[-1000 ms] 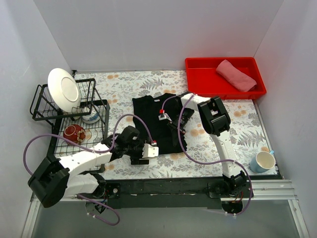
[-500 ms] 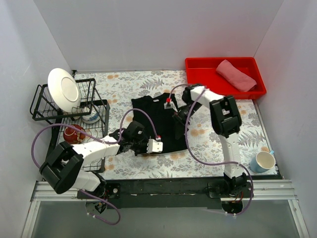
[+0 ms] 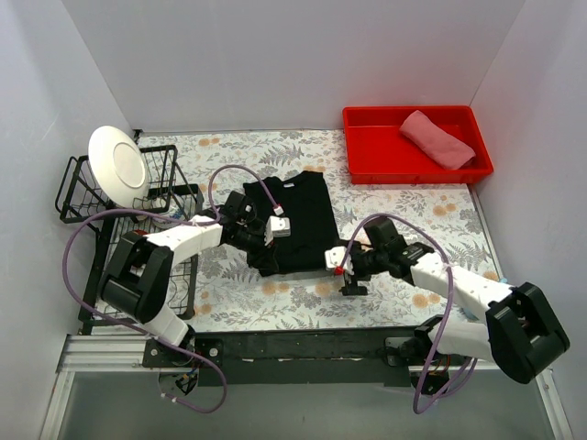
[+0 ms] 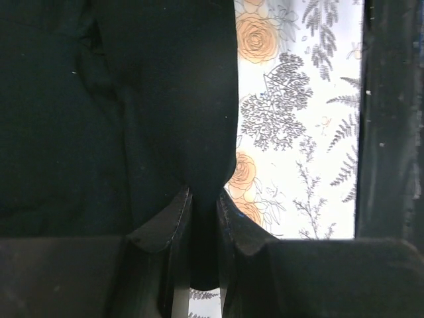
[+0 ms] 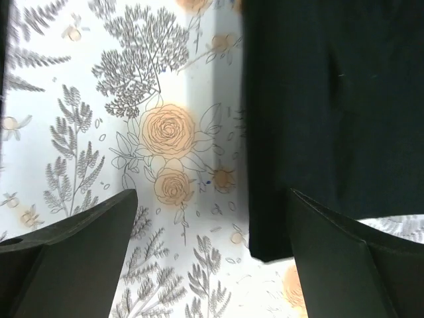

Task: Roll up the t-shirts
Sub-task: Roll the T-shirt to the center of the board.

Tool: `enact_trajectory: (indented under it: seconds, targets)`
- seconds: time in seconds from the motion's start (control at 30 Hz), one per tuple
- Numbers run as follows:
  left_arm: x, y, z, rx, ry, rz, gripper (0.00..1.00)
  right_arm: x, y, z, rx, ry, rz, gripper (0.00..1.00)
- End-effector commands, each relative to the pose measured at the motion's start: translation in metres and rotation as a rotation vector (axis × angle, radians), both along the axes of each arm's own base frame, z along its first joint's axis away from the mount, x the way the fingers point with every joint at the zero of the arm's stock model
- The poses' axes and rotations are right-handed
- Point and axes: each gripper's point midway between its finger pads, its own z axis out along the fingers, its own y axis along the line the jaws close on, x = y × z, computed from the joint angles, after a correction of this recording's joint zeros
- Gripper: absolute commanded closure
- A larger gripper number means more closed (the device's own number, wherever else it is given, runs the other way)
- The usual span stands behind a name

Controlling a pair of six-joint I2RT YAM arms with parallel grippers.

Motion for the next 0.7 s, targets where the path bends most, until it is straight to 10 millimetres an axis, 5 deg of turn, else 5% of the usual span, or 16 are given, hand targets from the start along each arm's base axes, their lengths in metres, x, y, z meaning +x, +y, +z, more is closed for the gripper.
enact_trajectory:
  seconds: [0.0,0.43,0.53,0.63,0.67]
  targets:
    - [-0.010,-0.007,0.020,-0.080,0.099,-0.063,0.93,0.049,0.030,0.026,0.087,-0.256,-0.089,0.01]
    - [0.012,0.002,0.014,-0.067,0.114,-0.051,0.91,0.053,0.041,-0.001,0.036,-0.223,-0.046,0.02]
    - [0.017,0.005,0.014,-0.069,0.119,-0.038,0.89,0.057,0.046,-0.012,0.022,-0.218,-0.022,0.09]
    - [0.019,0.009,0.012,-0.057,0.125,-0.029,0.84,0.066,0.051,-0.020,0.013,-0.232,-0.019,0.30]
    - [0.021,0.009,0.012,-0.059,0.117,-0.025,0.80,0.070,0.051,-0.024,0.004,-0.237,-0.030,0.47]
